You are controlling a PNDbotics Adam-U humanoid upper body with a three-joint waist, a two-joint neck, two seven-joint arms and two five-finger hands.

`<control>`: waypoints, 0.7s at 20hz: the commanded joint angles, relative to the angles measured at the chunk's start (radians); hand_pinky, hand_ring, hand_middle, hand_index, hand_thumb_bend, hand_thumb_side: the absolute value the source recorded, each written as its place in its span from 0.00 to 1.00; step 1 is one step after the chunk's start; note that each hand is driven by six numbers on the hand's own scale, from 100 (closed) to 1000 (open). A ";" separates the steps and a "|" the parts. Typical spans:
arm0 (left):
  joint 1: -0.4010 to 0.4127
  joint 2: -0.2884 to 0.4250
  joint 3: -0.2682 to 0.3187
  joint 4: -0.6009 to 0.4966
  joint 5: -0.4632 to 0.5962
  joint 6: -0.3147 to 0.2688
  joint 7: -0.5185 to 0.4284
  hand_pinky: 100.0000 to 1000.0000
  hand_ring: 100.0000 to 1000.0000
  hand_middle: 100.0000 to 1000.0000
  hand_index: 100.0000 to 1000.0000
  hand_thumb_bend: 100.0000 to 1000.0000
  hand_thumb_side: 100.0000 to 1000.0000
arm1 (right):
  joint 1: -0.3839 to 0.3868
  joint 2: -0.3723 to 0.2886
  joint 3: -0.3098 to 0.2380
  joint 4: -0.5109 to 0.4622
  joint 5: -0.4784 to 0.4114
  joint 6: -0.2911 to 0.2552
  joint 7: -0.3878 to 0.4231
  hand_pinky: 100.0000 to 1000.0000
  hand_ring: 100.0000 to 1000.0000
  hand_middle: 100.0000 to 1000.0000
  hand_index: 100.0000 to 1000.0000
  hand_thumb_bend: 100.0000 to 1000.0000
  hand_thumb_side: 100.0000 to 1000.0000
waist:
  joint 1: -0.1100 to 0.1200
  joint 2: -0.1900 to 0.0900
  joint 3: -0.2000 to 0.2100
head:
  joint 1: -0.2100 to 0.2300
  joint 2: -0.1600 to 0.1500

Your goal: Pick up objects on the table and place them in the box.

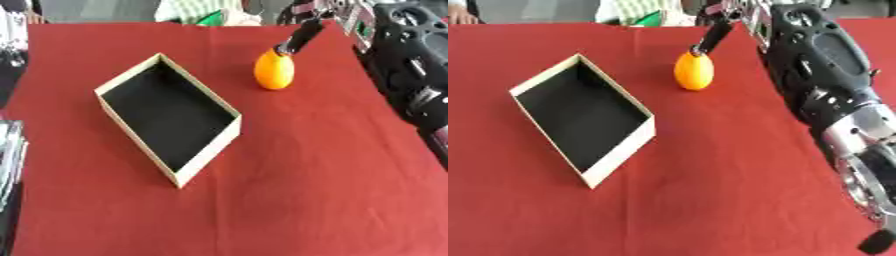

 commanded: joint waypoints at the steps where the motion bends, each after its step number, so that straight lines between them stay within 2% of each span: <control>1: -0.007 0.012 0.002 -0.019 0.003 0.005 0.000 0.47 0.66 0.65 0.82 0.30 0.46 | -0.020 -0.028 -0.003 0.004 -0.037 -0.011 0.031 0.98 0.97 0.92 1.00 0.07 0.62 | 0.002 -0.025 -0.001 | 0.004 0.005; 5: -0.005 0.013 0.004 -0.019 0.003 0.010 0.001 0.47 0.66 0.65 0.82 0.30 0.46 | -0.017 -0.029 -0.006 0.015 -0.095 -0.026 0.082 0.99 0.97 0.92 1.00 0.01 0.73 | 0.002 -0.024 0.001 | 0.006 0.010; 8: -0.006 0.013 0.004 -0.019 0.002 0.012 0.001 0.47 0.66 0.65 0.82 0.30 0.46 | -0.019 -0.032 -0.003 0.014 -0.144 -0.030 0.127 0.99 0.98 0.91 1.00 0.00 0.79 | 0.000 -0.024 0.001 | 0.007 0.011; 11: -0.008 0.011 0.002 -0.019 0.002 0.012 -0.002 0.47 0.66 0.65 0.82 0.30 0.46 | -0.018 -0.033 0.009 0.005 -0.166 -0.028 0.152 0.98 0.98 0.92 1.00 0.02 0.80 | -0.001 -0.023 0.001 | 0.005 0.010; 14: -0.009 0.009 0.002 -0.019 0.003 0.012 -0.004 0.47 0.66 0.65 0.82 0.30 0.46 | -0.014 -0.029 0.015 0.009 -0.150 -0.021 0.148 0.98 0.98 0.92 1.00 0.05 0.80 | 0.000 -0.021 0.004 | 0.005 0.010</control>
